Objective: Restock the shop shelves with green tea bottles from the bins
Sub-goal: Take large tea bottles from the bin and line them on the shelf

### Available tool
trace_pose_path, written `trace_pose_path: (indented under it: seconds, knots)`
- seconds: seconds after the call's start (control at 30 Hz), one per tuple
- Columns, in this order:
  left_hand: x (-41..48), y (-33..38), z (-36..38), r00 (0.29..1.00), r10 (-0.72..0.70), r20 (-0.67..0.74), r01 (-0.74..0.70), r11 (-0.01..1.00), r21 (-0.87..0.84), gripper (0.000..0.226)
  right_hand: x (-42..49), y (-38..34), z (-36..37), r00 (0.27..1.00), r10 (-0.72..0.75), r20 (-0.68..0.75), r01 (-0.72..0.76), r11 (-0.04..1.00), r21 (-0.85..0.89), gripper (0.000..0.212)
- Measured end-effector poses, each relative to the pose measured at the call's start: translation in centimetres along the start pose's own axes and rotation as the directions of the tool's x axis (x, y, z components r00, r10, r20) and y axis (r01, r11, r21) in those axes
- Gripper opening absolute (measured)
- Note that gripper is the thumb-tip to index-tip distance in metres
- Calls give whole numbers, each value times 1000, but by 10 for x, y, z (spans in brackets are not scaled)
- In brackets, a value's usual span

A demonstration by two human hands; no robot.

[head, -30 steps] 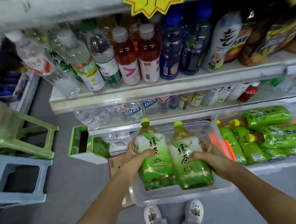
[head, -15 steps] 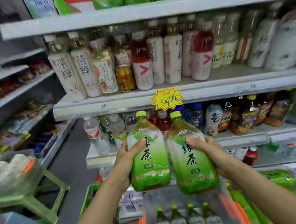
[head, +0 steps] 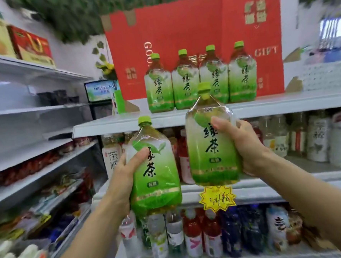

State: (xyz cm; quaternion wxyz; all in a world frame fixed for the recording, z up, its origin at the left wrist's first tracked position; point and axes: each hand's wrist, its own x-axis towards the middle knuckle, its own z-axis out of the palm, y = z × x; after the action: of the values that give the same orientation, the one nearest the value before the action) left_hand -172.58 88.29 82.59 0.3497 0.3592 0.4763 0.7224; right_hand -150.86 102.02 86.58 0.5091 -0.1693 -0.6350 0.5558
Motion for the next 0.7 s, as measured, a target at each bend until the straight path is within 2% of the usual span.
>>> trace_pose_path:
  seconds: [0.2,0.4,0.57,0.63,0.7]
  knots:
    - [24,54,-1,995,101,3,-101,995,9,72,80,-58,46,981,-189,-36,187,981,-45,79]
    - [36,80,-11,992,127,13,-126,992,-25,73,147,-66,86,950,-292,-110,272,947,-170,61]
    - [40,86,-23,990,140,25,-139,990,-34,75,185,-46,112,960,-264,-97,241,949,-203,70]
    - [42,86,-30,988,152,22,-152,988,-20,70,195,-35,118,964,-259,-68,238,946,-221,68]
    - [46,87,-38,981,192,-3,-192,981,24,64,203,-26,123,967,-252,-43,235,942,-240,74]
